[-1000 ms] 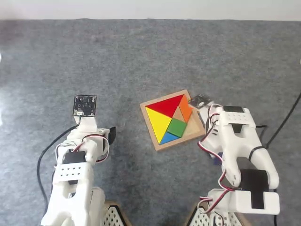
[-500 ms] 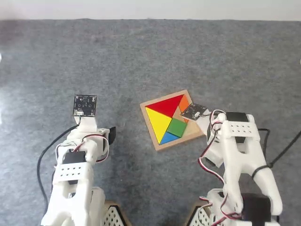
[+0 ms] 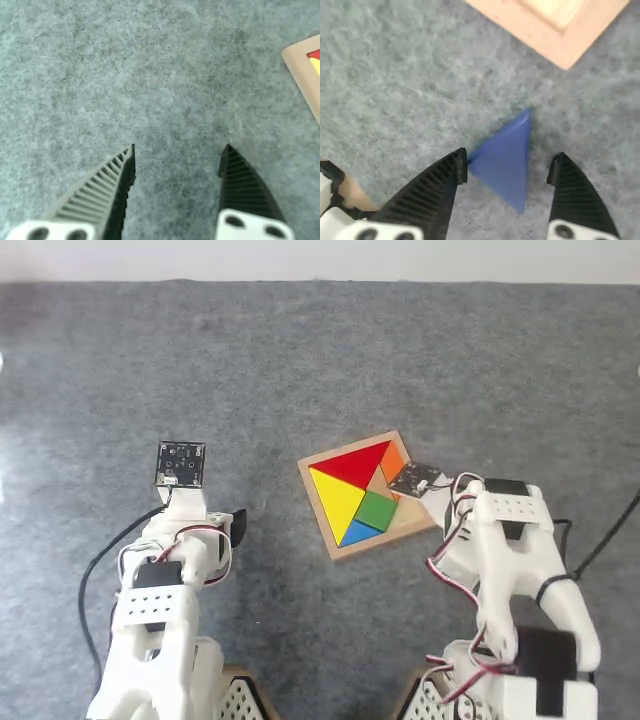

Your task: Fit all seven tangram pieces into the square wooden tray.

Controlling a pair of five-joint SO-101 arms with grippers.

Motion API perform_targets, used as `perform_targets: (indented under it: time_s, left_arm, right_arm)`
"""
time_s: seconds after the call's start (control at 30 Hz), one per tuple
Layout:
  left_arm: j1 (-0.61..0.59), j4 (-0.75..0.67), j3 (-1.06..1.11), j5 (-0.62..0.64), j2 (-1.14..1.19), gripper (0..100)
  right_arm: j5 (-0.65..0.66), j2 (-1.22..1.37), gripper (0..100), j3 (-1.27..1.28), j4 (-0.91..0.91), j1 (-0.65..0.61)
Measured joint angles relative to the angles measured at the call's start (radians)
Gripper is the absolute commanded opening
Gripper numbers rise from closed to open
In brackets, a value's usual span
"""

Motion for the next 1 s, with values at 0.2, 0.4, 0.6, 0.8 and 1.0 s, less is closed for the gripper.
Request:
perform_targets:
  time_s: [0.2, 0.4, 0.6, 0.8, 1.0]
  left_arm:
    - [0.0, 0.0, 0.0, 0.0, 0.0, 27]
    - [0.0, 0.0, 0.0, 0.0, 0.0, 27]
    - [0.0, 0.0, 0.0, 0.0, 0.0, 27]
    - [0.0, 0.0, 0.0, 0.0, 0.0, 27]
    - [0.0, 0.0, 0.0, 0.0, 0.0, 27]
  right_arm:
    - [0.009, 0.012, 21.9, 0.0, -0.014, 0.003]
    - [0.041, 0.014, 22.0, 0.003, -0.017, 0.008]
    - [0.118, 0.005, 26.2, 0.011, 0.012, 0.009]
    - [0.161, 0.005, 26.3, 0.011, 0.026, 0.011]
    - [0.193, 0.005, 26.3, 0.011, 0.026, 0.012]
